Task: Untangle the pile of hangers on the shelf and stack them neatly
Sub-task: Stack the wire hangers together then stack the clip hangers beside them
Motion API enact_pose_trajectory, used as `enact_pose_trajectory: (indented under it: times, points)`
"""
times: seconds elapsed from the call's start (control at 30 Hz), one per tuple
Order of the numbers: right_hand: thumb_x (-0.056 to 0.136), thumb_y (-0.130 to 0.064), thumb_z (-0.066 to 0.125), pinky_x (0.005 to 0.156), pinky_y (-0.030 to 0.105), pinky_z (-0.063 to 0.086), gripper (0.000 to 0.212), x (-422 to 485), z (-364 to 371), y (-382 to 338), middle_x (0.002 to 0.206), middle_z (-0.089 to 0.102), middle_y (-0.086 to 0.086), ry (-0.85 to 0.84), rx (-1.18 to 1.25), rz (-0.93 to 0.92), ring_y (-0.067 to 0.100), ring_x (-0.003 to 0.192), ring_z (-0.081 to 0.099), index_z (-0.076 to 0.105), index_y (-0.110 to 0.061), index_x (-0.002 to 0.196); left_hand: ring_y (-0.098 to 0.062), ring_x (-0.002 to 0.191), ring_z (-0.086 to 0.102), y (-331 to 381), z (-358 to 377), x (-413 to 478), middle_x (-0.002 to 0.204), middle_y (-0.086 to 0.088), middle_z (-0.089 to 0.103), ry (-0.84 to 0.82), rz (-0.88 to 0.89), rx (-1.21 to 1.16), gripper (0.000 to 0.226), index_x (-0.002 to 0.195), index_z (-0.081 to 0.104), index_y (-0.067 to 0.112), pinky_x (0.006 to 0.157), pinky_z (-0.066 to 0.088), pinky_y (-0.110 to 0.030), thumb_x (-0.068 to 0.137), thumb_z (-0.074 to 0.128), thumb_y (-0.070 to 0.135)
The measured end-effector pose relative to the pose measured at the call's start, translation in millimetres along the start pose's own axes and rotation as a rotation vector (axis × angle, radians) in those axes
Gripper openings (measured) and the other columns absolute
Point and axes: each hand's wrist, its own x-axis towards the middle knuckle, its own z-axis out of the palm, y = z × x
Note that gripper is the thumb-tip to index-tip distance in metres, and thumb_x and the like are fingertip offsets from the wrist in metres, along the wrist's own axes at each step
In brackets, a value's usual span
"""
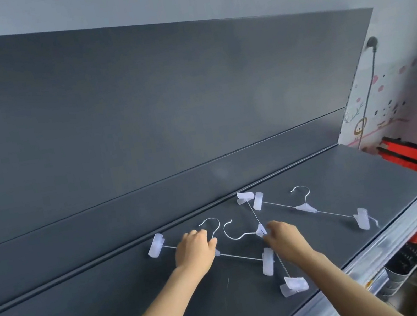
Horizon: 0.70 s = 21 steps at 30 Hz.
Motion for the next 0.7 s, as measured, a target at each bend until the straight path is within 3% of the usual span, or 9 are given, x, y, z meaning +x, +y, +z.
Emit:
enact_pose_trajectory:
  times: [0.1, 0.2, 0.23, 0.3, 0.4, 0.5, 0.57, 0.7]
  points:
    - [0.081, -0.015, 0.053, 0.057, 0.029, 0.030, 0.031, 13, 5, -5, 0.077, 0.046, 0.003, -0.072, -0.029, 0.035, 0.026, 0.076, 0.041, 0.029, -0.016, 0.062, -0.024, 0.108, 0.052, 2, 8, 9, 0.101, -0.001, 0.070, -0.025, -0.023, -0.038, 0.030, 0.103, 0.058, 0.010, 0.088, 0.045, -0.037, 0.090, 0.044, 0.034]
    - [0.079, -0.007, 0.049, 0.063, 0.029, 0.038, 0.007, 22, 8, -5, 0.093, 0.057, 0.008, -0.096, -0.069, 0.003, 0.030, 0.083, 0.051, 0.044, -0.009, 0.083, -0.020, 0.100, 0.059, 5, 12, 13, 0.088, 0.001, 0.075, -0.066, -0.018, -0.081, 0.011, 0.091, 0.054, 0.017, 0.082, 0.045, -0.031, 0.087, 0.047, 0.025]
    - [0.079, -0.006, 0.046, 0.067, 0.029, 0.041, 0.010, 23, 7, -3, 0.096, 0.059, 0.009, -0.111, -0.069, 0.001, 0.031, 0.087, 0.054, 0.047, -0.008, 0.089, -0.018, 0.097, 0.060, 7, 12, 13, 0.084, 0.002, 0.075, -0.089, -0.029, -0.109, 0.006, 0.086, 0.050, 0.020, 0.078, 0.043, -0.028, 0.087, 0.044, 0.019]
    - [0.081, -0.005, 0.043, 0.072, 0.031, 0.044, 0.017, 26, -1, 5, 0.100, 0.061, 0.011, -0.127, -0.076, -0.005, 0.033, 0.095, 0.057, 0.052, -0.008, 0.096, -0.017, 0.089, 0.063, 8, 10, 16, 0.072, 0.002, 0.074, -0.110, -0.067, -0.159, 0.017, 0.076, 0.043, 0.023, 0.066, 0.041, -0.026, 0.086, 0.039, 0.010]
    - [0.082, -0.005, 0.044, 0.071, 0.031, 0.045, 0.013, 36, -24, 27, 0.093, 0.062, 0.014, -0.113, -0.087, 0.008, 0.030, 0.089, 0.058, 0.055, -0.011, 0.077, -0.014, 0.067, 0.063, 16, 8, 20, 0.060, 0.004, 0.064, -0.081, -0.058, -0.228, 0.022, 0.071, 0.039, 0.024, 0.052, 0.038, -0.026, 0.087, 0.036, 0.009]
    - [0.082, -0.005, 0.045, 0.065, 0.030, 0.043, 0.022, 46, -46, 55, 0.076, 0.055, 0.010, -0.063, -0.015, 0.081, 0.024, 0.074, 0.049, 0.052, -0.010, 0.062, -0.009, 0.058, 0.061, 36, 10, 22, 0.070, 0.000, 0.067, -0.052, 0.026, -0.300, 0.018, 0.075, 0.038, 0.022, 0.055, 0.039, -0.027, 0.090, 0.037, 0.012]
    - [0.086, -0.010, 0.043, 0.068, 0.031, 0.039, 0.026, 52, -57, 70, 0.079, 0.053, 0.010, -0.020, -0.028, 0.113, 0.027, 0.079, 0.048, 0.047, -0.013, 0.061, -0.007, 0.057, 0.059, 52, 15, 25, 0.066, 0.000, 0.064, -0.042, 0.066, -0.336, 0.017, 0.076, 0.037, 0.021, 0.057, 0.039, -0.029, 0.090, 0.036, 0.012]
    - [0.093, -0.025, 0.036, 0.092, 0.039, 0.035, 0.028, 63, -63, 87, 0.114, 0.049, 0.012, 0.017, -0.184, 0.171, 0.032, 0.114, 0.042, 0.058, -0.011, 0.102, 0.001, 0.051, 0.057, 71, 26, 29, 0.056, 0.004, 0.057, -0.048, 0.094, -0.376, 0.021, 0.073, 0.035, 0.023, 0.056, 0.039, -0.029, 0.090, 0.036, 0.011]
